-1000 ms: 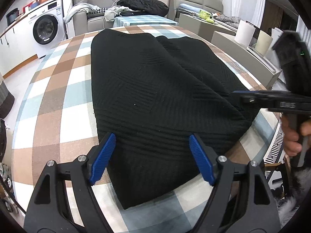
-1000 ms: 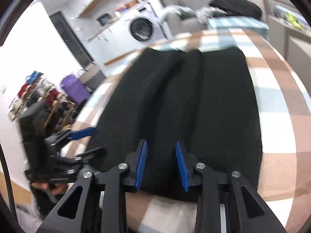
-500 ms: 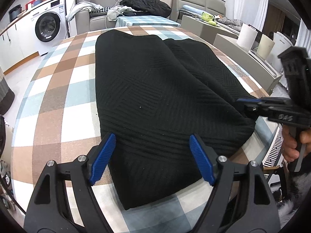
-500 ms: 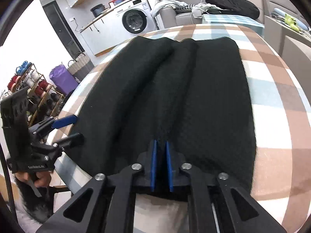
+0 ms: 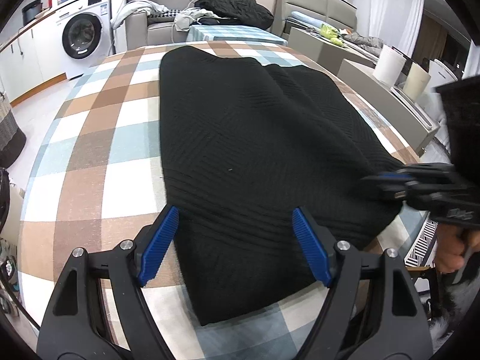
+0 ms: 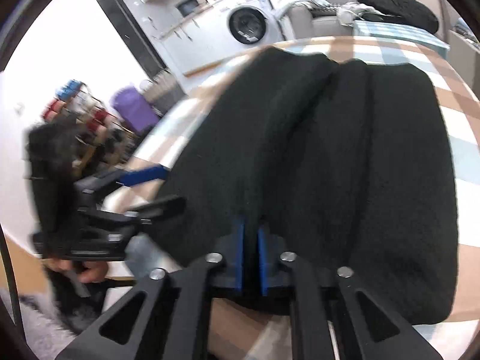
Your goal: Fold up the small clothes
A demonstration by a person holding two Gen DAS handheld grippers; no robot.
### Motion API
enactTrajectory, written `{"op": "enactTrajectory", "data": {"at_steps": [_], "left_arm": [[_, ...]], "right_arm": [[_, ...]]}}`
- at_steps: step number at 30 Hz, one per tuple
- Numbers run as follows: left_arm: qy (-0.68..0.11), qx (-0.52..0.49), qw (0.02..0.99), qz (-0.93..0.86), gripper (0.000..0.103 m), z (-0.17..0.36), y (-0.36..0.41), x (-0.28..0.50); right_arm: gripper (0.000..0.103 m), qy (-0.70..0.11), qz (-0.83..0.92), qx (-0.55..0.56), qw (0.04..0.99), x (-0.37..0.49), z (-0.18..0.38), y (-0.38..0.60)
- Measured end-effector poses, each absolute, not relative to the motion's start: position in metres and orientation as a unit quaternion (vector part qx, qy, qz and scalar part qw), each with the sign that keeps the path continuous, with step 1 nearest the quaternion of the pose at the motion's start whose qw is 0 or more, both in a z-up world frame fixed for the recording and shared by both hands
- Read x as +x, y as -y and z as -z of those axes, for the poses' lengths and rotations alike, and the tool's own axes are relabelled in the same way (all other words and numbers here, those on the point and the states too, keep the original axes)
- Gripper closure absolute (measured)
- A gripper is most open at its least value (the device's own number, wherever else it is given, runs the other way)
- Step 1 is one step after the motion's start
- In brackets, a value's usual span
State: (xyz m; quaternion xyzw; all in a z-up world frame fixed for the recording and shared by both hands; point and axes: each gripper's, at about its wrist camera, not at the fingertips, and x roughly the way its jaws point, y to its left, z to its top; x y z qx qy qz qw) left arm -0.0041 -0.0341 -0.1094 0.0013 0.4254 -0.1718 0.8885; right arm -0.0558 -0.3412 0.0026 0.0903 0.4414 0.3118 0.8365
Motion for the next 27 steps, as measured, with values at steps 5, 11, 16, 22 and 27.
{"op": "enactTrajectory", "data": {"at_steps": [5, 11, 16, 22, 27], "left_arm": [[-0.439, -0.026, 0.884, 0.159, 0.027, 0.115, 0.024, 0.004], [-0.443, -0.046, 0.884, 0.14, 0.027, 0.118, 0.015, 0.009], [-0.447, -0.059, 0.882, 0.133, 0.027, 0.121, 0.011, 0.011], [-0.447, -0.07, 0.882, 0.128, 0.027, 0.123, 0.007, 0.014], [-0.445, -0.071, 0.884, 0.122, 0.027, 0.121, 0.005, 0.014]], "right_arm": [[0.096, -0.473, -0.273, 0.066, 0.835, -0.057, 0.009, 0.35], [0.076, -0.43, -0.258, 0.095, 0.86, -0.06, -0.01, 0.373], [0.073, -0.464, -0.195, 0.134, 0.854, -0.013, 0.012, 0.392], [0.09, -0.465, -0.196, 0.131, 0.853, 0.02, 0.021, 0.382], [0.092, -0.459, -0.195, 0.112, 0.859, 0.018, 0.013, 0.384]]}}
